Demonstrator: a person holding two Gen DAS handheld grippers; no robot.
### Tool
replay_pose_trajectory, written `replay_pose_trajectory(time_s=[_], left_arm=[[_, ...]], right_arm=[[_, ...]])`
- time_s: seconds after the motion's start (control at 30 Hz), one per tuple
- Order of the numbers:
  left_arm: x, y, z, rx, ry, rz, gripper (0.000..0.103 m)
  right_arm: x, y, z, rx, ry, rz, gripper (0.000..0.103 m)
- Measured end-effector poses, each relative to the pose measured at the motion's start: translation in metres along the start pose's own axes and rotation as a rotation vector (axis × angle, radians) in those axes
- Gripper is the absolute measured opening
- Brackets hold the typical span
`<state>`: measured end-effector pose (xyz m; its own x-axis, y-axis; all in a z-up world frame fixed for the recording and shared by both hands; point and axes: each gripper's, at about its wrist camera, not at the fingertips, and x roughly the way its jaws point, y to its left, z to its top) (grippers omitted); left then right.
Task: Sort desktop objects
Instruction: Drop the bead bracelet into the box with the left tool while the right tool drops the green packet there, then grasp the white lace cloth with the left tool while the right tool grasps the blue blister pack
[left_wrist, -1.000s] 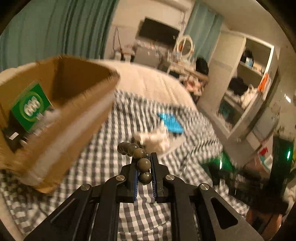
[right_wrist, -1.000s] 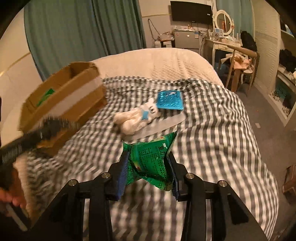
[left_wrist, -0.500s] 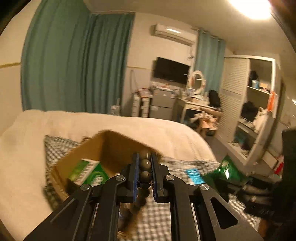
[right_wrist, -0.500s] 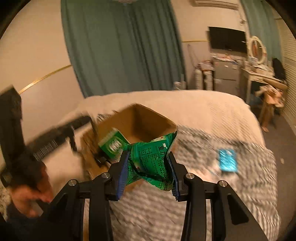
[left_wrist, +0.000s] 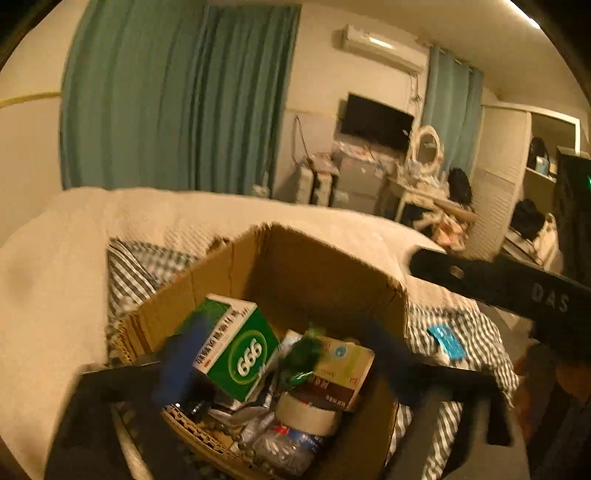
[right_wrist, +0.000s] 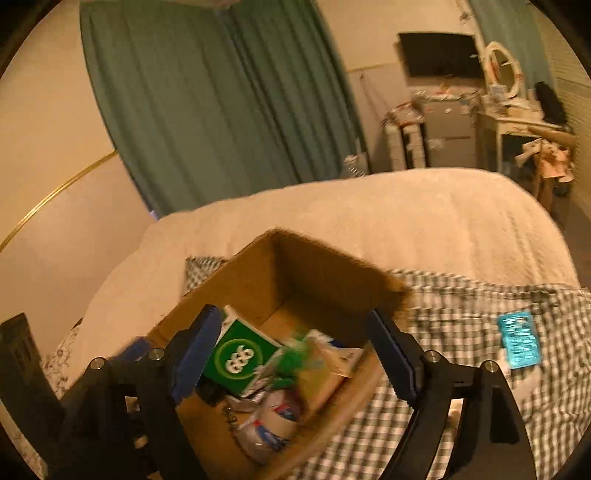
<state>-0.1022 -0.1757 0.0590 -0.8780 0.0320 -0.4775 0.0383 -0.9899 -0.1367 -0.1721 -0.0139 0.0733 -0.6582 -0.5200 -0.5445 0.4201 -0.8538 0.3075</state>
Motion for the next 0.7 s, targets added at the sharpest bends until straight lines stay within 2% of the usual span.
replay_pose_trajectory(time_s=[0.1,0.13,0.17,0.2,0.27,0.33,0.43,0.5,0.6,0.7], left_arm=[[-0.018,-0.011,0.001,0.030,-0.045,-0.014,0.096],[-0.025,-0.015,0.001,0.042,-0.072,-0.003,0.101],[-0.035,-0.020,-0.001,0.056,-0.104,0.013,0.103],[-0.047,-0.027,-0.003,0.074,-0.151,0.061,0.103],[-0.057,-0.034,-0.007,0.087,-0.178,0.096,0.103],[-0.056,-0.033,-0.010,0.054,-0.127,0.074,0.103],[-0.045,-0.035,-0.013,-0.009,-0.008,0.029,0.103],[-0.041,-0.045,-0.019,0.013,0.049,0.011,0.103],[-0.042,-0.063,-0.032,0.050,0.075,0.064,0.103],[-0.040,-0.074,-0.048,0.041,0.130,0.021,0.103]], right_arm=[[-0.031,-0.018,-0.011,-0.006,-0.039,-0.072,0.089],[-0.043,-0.025,-0.014,-0.012,-0.053,-0.103,0.090],[-0.056,-0.030,-0.020,-0.025,-0.069,-0.146,0.090],[-0.066,-0.032,-0.025,-0.045,-0.076,-0.186,0.092],[-0.092,-0.036,-0.038,-0.136,-0.106,-0.297,0.093],[-0.112,-0.041,-0.051,-0.195,-0.121,-0.379,0.103],[-0.139,-0.054,-0.070,-0.228,-0.126,-0.443,0.103],[-0.154,-0.066,-0.081,-0.225,-0.135,-0.484,0.103],[-0.167,-0.083,-0.096,-0.220,-0.138,-0.505,0.103],[-0.174,-0.111,-0.117,-0.173,-0.128,-0.509,0.103]])
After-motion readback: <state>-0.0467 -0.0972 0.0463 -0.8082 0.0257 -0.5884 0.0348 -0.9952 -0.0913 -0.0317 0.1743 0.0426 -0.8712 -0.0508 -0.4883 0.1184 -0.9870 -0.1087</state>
